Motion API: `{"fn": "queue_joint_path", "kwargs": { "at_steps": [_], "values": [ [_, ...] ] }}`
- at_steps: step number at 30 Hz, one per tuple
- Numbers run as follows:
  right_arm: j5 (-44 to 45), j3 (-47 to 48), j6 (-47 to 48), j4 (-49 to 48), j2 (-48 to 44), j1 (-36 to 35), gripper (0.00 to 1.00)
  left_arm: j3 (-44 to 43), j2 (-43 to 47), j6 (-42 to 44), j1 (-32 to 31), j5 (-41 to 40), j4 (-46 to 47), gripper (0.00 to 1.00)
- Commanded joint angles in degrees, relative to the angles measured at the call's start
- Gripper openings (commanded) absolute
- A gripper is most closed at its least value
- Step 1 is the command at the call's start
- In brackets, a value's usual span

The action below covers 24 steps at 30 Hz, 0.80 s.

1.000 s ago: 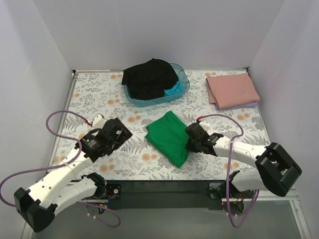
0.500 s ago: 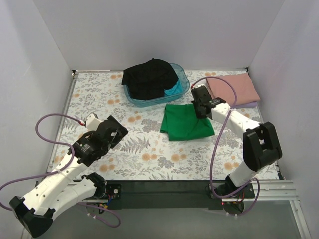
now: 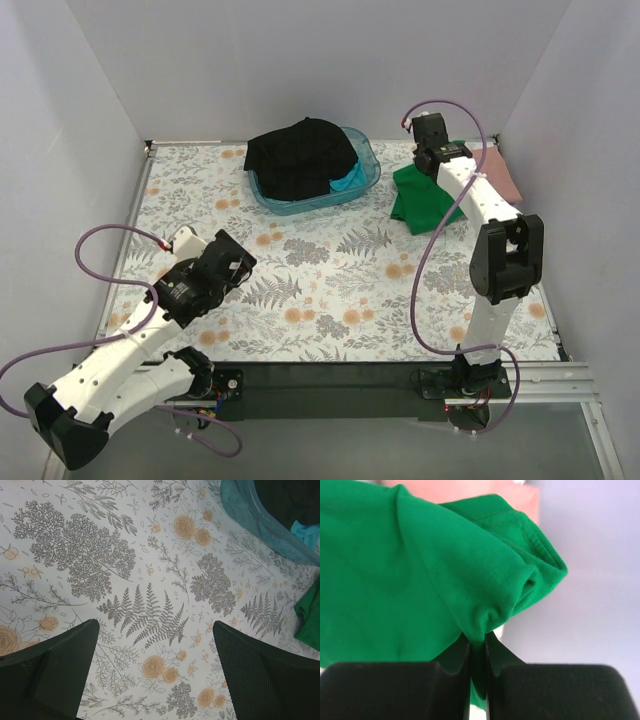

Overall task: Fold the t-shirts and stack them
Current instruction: Neatly place the folded tshirt to the corner

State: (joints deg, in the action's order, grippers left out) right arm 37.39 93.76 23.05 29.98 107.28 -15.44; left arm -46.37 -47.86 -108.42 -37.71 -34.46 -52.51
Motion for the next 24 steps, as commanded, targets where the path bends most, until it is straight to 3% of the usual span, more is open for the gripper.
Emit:
{"fn": "queue_joint_path", "kwargs": {
  "at_steps": [1,7,15,24],
  "values": [
    [4.01,7.39,8.32,-2.81,1.87,0.32,0.01,-2.15,-0.48,-0.74,0.27,-4.04,-0.66,0.98],
    [8.05,16.09,12.11,-3.17,5.65,0.85,0.01,-1.97,-1.01,-1.27,0.27,-5.00,-1.01,0.98],
    [6.21,16.90,10.70,-3.35,0.91,1.11,0.01,-1.88,-1.71,-2.06,0.27,-5.53,-1.01,0.98],
    [2.61,16.55,8.42,-3.52,-0.15,6.03,0.01,-1.27,-1.80,-2.41,0.27,-5.88,0.57,0.98]
  ]
}}
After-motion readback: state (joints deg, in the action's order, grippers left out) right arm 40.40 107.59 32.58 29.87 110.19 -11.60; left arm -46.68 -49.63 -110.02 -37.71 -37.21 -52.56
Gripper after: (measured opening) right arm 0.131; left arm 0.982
